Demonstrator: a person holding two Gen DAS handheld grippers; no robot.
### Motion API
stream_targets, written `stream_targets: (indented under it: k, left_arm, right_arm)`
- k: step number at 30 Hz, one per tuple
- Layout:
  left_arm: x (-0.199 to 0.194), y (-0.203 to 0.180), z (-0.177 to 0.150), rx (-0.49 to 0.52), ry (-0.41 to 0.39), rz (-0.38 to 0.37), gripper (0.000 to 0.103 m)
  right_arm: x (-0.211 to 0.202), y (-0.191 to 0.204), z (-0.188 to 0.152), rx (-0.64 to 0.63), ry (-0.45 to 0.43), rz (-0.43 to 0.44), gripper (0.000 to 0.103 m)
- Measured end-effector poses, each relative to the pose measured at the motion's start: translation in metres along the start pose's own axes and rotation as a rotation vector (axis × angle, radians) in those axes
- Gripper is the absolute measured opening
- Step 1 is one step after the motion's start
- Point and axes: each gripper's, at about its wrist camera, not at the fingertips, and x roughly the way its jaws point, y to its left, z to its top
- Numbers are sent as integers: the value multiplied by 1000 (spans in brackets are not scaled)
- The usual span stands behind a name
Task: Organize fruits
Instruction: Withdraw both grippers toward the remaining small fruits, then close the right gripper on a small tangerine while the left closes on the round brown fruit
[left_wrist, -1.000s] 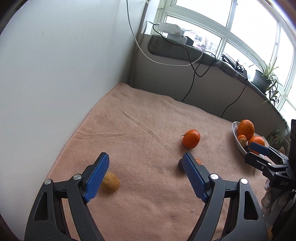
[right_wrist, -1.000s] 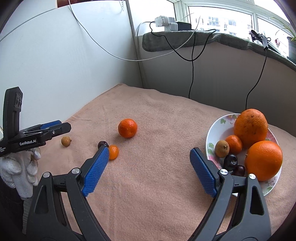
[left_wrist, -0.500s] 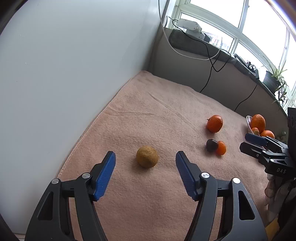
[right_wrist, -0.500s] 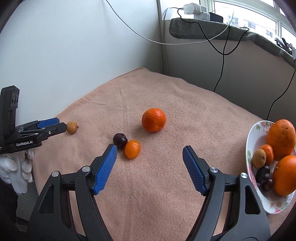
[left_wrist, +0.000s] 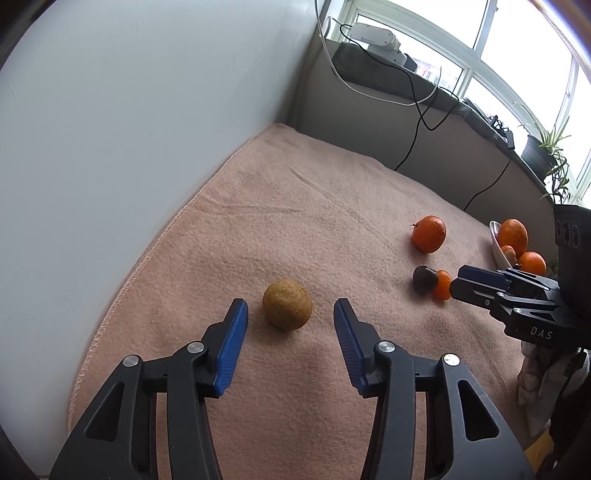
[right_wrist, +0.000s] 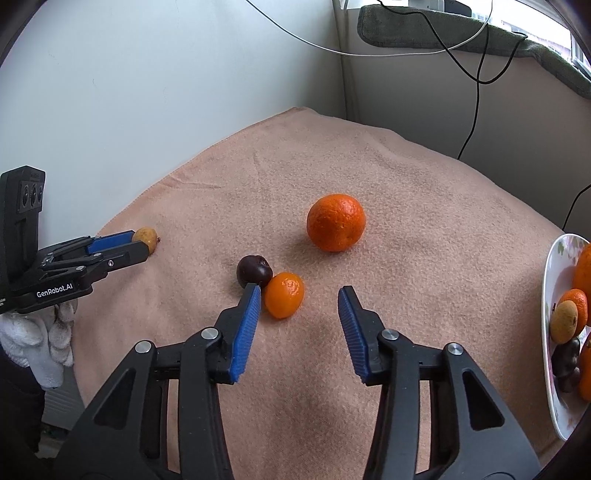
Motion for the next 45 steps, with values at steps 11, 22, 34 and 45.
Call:
stream_targets:
  k: [11, 22, 34, 45]
  left_arm:
    - [4, 1, 0, -2, 9, 1, 39]
    - [3, 5, 0, -19, 0, -7, 27]
    - [-7, 2, 1, -26, -24, -28, 26]
    - [-16, -30, 10, 13, -52, -111, 26]
  right_arm:
    - [17, 2, 3, 10, 40, 25, 35]
    - [14, 5, 3, 1, 27, 15, 25]
    - [-14, -8, -4, 64, -38, 5, 25]
    - [-55, -27, -18, 120, -106, -41, 25]
